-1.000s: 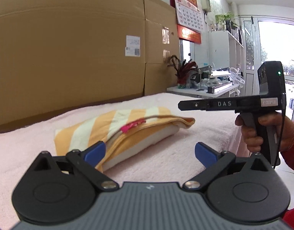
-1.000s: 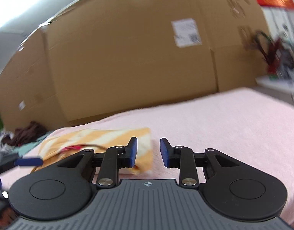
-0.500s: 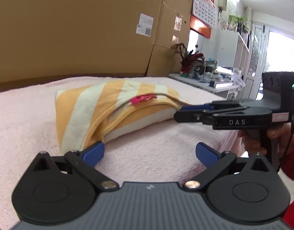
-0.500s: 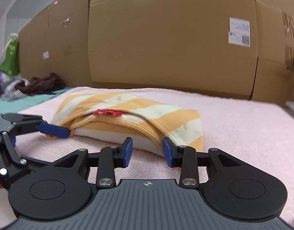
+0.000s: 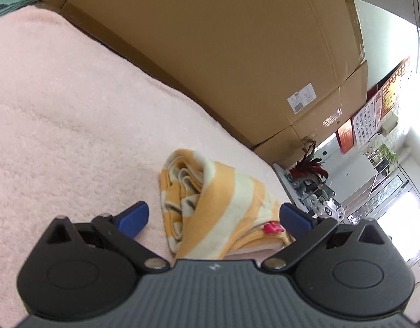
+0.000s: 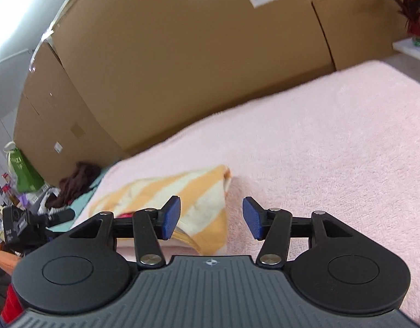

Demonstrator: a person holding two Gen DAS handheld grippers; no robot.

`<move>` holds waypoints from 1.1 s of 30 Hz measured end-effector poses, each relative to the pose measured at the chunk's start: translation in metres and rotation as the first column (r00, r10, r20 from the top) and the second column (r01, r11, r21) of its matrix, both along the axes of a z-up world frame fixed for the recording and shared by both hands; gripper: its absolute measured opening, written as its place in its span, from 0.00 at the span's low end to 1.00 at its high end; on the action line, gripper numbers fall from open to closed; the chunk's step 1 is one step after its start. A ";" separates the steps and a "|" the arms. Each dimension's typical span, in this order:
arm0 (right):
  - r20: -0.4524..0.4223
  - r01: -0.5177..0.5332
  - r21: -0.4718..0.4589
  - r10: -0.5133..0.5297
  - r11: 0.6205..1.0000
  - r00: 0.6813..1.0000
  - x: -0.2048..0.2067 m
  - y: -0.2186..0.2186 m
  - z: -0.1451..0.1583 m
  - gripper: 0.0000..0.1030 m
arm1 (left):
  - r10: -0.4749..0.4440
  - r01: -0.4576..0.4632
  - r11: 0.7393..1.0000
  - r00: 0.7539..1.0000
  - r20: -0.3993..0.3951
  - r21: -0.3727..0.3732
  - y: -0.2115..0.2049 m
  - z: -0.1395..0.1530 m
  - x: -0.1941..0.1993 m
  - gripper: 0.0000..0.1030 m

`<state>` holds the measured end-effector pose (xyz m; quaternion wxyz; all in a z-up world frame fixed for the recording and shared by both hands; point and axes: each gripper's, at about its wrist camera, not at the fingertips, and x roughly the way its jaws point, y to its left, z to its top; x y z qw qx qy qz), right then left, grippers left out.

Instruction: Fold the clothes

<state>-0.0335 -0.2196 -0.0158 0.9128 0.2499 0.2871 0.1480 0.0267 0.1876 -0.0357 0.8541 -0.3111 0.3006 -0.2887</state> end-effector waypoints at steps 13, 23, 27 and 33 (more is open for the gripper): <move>-0.088 -0.022 0.219 0.042 0.975 0.995 0.016 -0.012 -0.021 0.56 | -0.054 0.053 0.992 0.998 -0.010 -0.119 -0.005 -0.010 0.021 0.99; -0.110 -0.116 0.217 0.143 0.969 0.984 0.030 0.001 -0.021 0.55 | -0.064 0.066 0.996 0.997 0.038 -0.055 -0.016 -0.012 0.018 0.99; -0.110 -0.165 0.217 0.192 0.962 0.975 0.033 -0.004 -0.022 0.50 | -0.101 0.103 0.993 0.994 0.039 -0.060 -0.017 -0.013 0.021 0.99; -0.056 -0.176 0.236 0.194 0.956 0.979 0.031 0.000 -0.028 0.39 | -0.076 0.068 0.995 0.991 0.111 0.077 -0.040 -0.011 0.011 0.90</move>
